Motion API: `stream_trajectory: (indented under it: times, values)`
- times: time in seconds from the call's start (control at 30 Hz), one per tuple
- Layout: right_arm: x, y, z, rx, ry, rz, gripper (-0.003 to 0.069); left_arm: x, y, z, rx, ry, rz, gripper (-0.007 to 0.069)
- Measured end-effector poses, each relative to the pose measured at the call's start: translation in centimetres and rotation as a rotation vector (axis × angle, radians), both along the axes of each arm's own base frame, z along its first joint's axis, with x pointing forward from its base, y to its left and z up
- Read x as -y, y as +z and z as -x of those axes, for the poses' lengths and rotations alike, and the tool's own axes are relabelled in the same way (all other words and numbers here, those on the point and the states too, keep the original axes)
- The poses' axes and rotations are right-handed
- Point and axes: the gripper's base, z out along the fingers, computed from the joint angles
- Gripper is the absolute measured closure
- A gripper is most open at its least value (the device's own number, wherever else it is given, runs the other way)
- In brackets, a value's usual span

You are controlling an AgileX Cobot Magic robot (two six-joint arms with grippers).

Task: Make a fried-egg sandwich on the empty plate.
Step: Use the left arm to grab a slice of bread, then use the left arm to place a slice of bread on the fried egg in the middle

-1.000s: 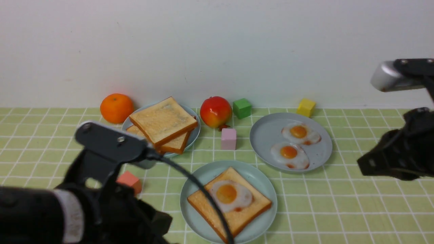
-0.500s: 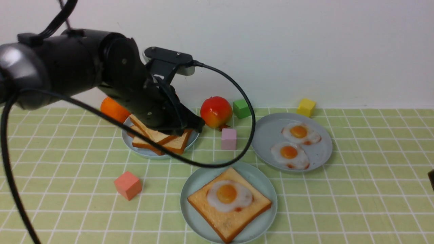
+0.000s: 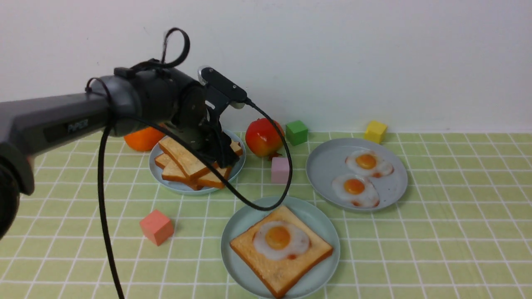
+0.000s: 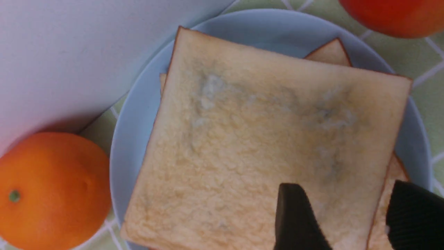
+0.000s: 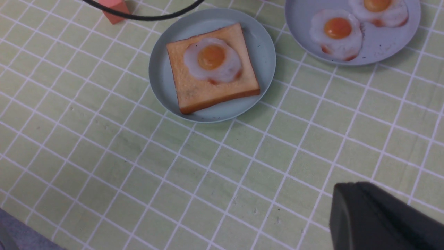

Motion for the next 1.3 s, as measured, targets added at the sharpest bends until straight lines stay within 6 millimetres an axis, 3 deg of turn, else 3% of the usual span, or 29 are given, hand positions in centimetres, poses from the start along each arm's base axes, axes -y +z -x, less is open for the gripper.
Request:
stream_trajectory:
  times: [0.17, 0.43, 0.53, 0.67, 0.83, 0.97, 1.0, 1.03, 1.1, 1.13, 1.17, 1.2, 1.27, 1.3]
  values:
    - [0.0, 0.0, 0.0, -0.001, 0.0, 0.0, 0.0643, 0.2, -2.2, -0.5, -0.024, -0.008, -0.017, 0.0246]
    - [0.0, 0.0, 0.0, -0.002, -0.001, -0.002, 0.0638, 0.3, -2.4, -0.8, -0.019, -0.009, -0.018, 0.0266]
    - [0.0, 0.0, 0.0, -0.003, 0.0, -0.002, 0.0636, 0.3, -2.4, -0.7, -0.022, -0.001, -0.014, 0.0355]
    - [0.0, 0.0, 0.1, -0.009, 0.002, 0.0, 0.0634, 0.4, -1.9, -0.6, -0.012, -0.002, -0.01, 0.0581]
    - [0.0, -0.1, 0.2, -0.02, 0.005, 0.004, 0.0629, 0.0, 0.8, 0.1, 0.008, 0.014, -0.002, 0.0609]
    - [0.2, 0.0, 0.7, -0.015, 0.009, 0.004, 0.0627, 0.0, 7.1, 3.0, 0.038, 0.065, 0.055, 0.0609]
    - [0.2, 0.0, 0.8, -0.014, 0.009, 0.004, 0.0627, 0.1, 7.3, 3.2, 0.035, 0.069, 0.063, 0.0609]
    - [0.3, 0.2, 1.1, -0.002, 0.009, 0.001, 0.0627, 1.2, 9.4, 5.3, 0.007, 0.081, 0.108, 0.0609]
    - [0.4, 0.4, 1.6, 0.015, 0.009, -0.004, 0.0626, 2.8, 10.5, 7.4, -0.046, 0.075, 0.15, 0.0609]
    - [0.5, 0.5, 1.9, 0.026, 0.009, -0.008, 0.0624, 4.3, 10.7, 8.9, -0.096, 0.052, 0.156, 0.0609]
    - [0.5, 0.5, 2.0, 0.028, 0.009, -0.008, 0.0624, 4.6, 10.6, 9.2, -0.103, 0.047, 0.152, 0.0609]
    - [0.7, 0.8, 2.6, 0.051, 0.009, -0.014, 0.0625, 6.6, 10.1, 11.1, -0.169, 0.003, 0.137, 0.0609]
    - [0.8, 0.9, 3.0, 0.063, 0.009, -0.016, 0.0625, 8.1, 9.3, 12.4, -0.209, -0.035, 0.11, 0.0609]
    - [1.1, 1.1, 3.6, 0.084, 0.009, -0.019, 0.0624, 9.9, 8.1, 13.7, -0.248, -0.076, 0.077, 0.0609]
